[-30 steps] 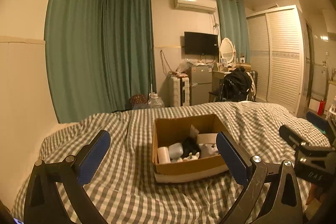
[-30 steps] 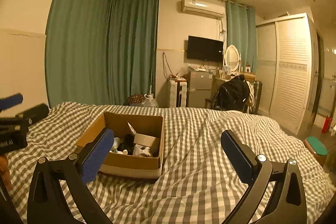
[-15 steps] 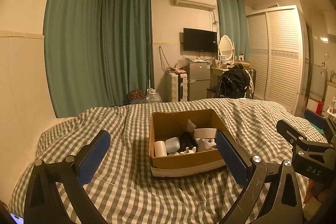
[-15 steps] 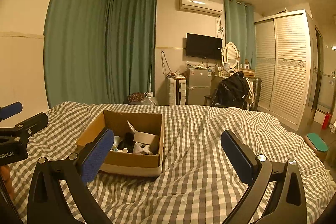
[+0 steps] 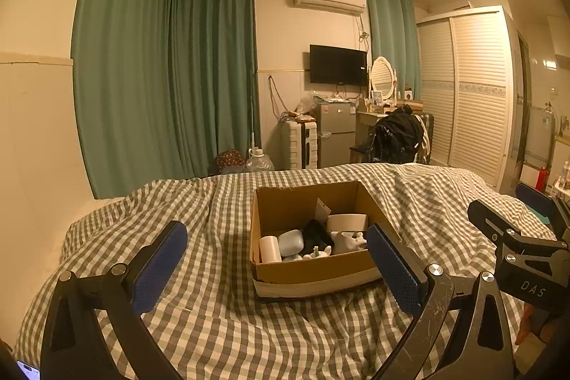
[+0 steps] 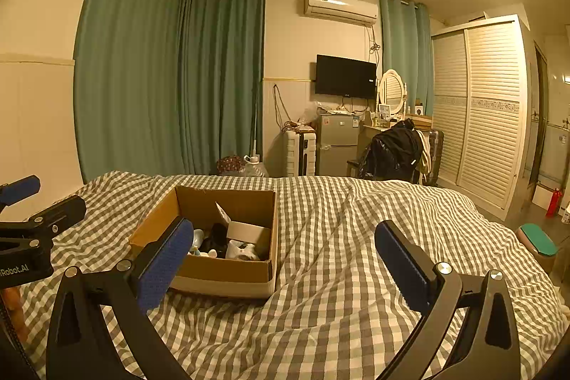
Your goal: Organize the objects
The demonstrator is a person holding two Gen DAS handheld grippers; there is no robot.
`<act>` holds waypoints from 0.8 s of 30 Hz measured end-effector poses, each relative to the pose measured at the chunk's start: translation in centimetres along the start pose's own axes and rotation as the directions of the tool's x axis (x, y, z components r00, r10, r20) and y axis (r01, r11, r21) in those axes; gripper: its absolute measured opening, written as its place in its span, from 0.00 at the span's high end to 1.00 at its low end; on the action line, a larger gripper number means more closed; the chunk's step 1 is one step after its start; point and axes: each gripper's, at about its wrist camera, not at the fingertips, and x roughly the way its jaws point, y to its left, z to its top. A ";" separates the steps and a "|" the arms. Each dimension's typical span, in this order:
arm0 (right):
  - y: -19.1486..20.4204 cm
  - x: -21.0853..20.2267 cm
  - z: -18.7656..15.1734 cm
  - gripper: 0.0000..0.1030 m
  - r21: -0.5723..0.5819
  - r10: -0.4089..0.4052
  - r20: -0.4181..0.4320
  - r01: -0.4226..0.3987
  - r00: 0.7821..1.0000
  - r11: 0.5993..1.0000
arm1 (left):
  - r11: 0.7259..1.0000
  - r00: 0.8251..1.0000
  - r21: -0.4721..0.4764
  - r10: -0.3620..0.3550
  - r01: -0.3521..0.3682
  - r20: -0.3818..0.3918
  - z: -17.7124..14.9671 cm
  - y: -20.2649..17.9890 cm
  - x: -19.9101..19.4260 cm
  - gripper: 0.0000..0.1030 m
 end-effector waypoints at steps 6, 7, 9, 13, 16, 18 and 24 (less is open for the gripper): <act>0.0 0.1 -0.1 0.01 -0.006 0.003 -0.004 -0.003 1.000 1.000 | 1.000 1.000 0.005 -0.003 0.003 0.003 -0.2 0.0 -0.1 0.00; 0.1 0.1 -0.2 0.01 -0.007 0.003 -0.005 -0.003 1.000 1.000 | 1.000 1.000 0.008 -0.004 0.004 0.004 -0.2 -0.1 -0.1 0.00; 0.0 0.1 -0.2 0.01 -0.010 0.003 -0.007 -0.004 1.000 1.000 | 1.000 1.000 0.014 -0.003 0.003 0.009 -0.2 -0.2 -0.1 0.00; 0.1 0.0 -0.2 0.01 -0.014 0.003 -0.010 -0.004 1.000 1.000 | 1.000 1.000 0.016 -0.003 0.003 0.012 -0.3 -0.2 -0.2 0.00; 0.1 0.0 -0.2 0.01 -0.016 0.004 -0.012 -0.004 1.000 1.000 | 1.000 1.000 0.008 -0.012 0.012 0.012 -0.3 -0.2 -0.3 0.00; 0.2 0.0 -0.1 0.01 -0.018 0.004 -0.012 -0.004 1.000 1.000 | 1.000 1.000 0.009 -0.007 0.007 0.010 -0.4 -0.2 -0.3 0.00; 0.2 0.0 -0.1 0.01 -0.021 0.005 -0.016 -0.005 1.000 1.000 | 1.000 1.000 0.013 -0.004 0.004 0.000 -0.5 -0.2 -0.1 0.00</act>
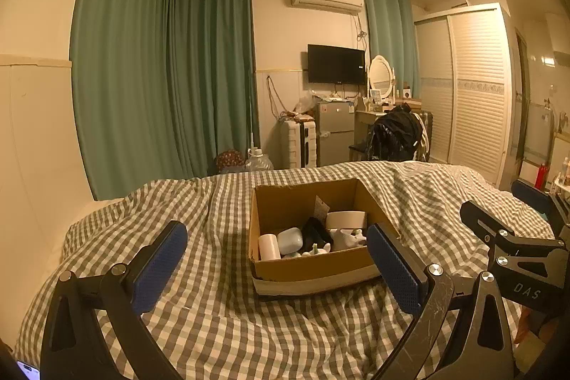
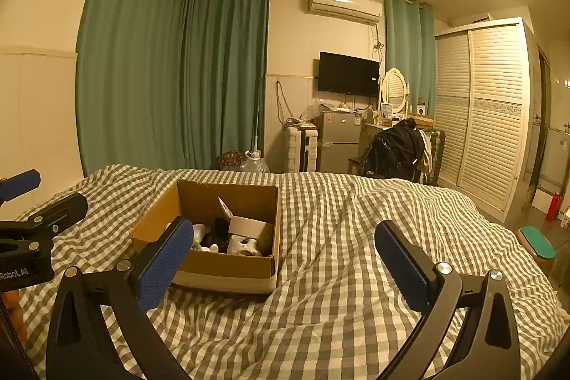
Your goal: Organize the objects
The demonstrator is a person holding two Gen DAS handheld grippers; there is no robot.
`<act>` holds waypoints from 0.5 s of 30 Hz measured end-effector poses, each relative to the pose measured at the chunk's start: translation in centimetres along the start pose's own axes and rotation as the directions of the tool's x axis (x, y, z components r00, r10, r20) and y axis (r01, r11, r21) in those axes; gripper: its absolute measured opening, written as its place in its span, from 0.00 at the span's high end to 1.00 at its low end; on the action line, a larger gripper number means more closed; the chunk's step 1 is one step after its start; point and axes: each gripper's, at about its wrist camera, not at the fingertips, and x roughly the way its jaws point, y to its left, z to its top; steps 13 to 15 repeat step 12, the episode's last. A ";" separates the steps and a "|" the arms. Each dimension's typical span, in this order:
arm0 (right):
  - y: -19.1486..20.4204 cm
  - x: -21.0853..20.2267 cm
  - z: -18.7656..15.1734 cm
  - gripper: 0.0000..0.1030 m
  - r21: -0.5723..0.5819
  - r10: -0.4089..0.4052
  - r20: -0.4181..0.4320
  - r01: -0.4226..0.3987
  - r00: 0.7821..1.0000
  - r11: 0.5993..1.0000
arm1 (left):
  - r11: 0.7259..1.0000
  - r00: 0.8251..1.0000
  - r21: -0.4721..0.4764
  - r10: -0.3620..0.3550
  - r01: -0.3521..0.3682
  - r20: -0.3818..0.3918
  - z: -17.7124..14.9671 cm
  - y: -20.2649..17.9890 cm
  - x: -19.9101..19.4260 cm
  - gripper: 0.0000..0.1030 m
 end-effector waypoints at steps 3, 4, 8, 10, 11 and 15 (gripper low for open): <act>0.1 0.1 -0.1 0.01 -0.004 0.000 -0.002 0.000 1.000 1.000 | 1.000 1.000 -0.002 0.003 -0.003 -0.008 0.0 0.1 0.2 0.00; 0.1 0.1 -0.1 0.01 -0.005 0.000 -0.003 0.000 1.000 1.000 | 1.000 1.000 -0.004 0.002 -0.002 -0.014 -0.1 0.1 0.3 0.00; 0.3 0.1 -0.1 0.01 -0.008 0.000 -0.007 -0.001 1.000 1.000 | 1.000 1.000 -0.012 0.005 -0.006 -0.027 -0.3 0.3 0.5 0.00; 0.3 0.3 -0.2 0.01 -0.009 0.001 -0.009 -0.001 1.000 1.000 | 1.000 1.000 -0.015 0.006 -0.006 -0.022 -0.3 0.4 0.5 0.00; 0.3 0.3 -0.2 0.01 -0.009 0.001 -0.009 -0.002 1.000 1.000 | 1.000 1.000 -0.016 0.007 -0.008 -0.020 -0.3 0.4 0.5 0.00; 0.3 0.3 -0.2 0.01 -0.008 0.001 -0.009 -0.001 1.000 1.000 | 1.000 1.000 -0.016 0.007 -0.008 -0.019 -0.3 0.4 0.4 0.00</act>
